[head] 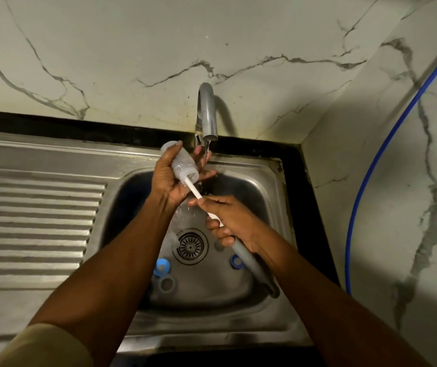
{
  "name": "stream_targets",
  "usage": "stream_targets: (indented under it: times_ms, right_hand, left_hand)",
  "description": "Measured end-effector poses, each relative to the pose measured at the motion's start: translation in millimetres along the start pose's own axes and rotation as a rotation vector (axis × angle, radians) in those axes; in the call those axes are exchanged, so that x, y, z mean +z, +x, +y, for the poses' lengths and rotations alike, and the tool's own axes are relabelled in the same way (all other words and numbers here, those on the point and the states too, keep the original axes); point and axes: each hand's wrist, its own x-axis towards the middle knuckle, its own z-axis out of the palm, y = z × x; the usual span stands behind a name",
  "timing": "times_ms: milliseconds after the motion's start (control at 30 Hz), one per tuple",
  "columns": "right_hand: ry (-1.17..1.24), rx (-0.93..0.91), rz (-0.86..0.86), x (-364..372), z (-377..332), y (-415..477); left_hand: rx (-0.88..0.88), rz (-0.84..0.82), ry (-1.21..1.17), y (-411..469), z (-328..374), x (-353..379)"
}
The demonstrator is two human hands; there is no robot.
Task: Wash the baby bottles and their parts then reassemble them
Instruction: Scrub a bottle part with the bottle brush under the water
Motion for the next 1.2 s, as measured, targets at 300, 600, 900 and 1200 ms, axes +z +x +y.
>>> stream_targets:
  times_ms: [300,600,900,1200]
  right_hand:
    - [-0.205,-0.015,0.171,-1.0,-1.4,11.8]
    - [-0.950,-0.062,0.508,-14.3,14.0,23.1]
    - [0.216,0.107,-0.153,-12.3,2.1,1.7]
    - [-0.722,-0.169,0.400,1.1,3.5,9.0]
  left_hand:
    - [0.063,0.192,0.161,0.7,-18.2,9.3]
    - [0.085,0.317,0.367,0.6,-38.8,25.2]
    - [-0.067,-0.009,-0.170,-13.5,-11.5,16.1]
    - [0.095,0.193,0.290,-3.6,-11.3,28.4]
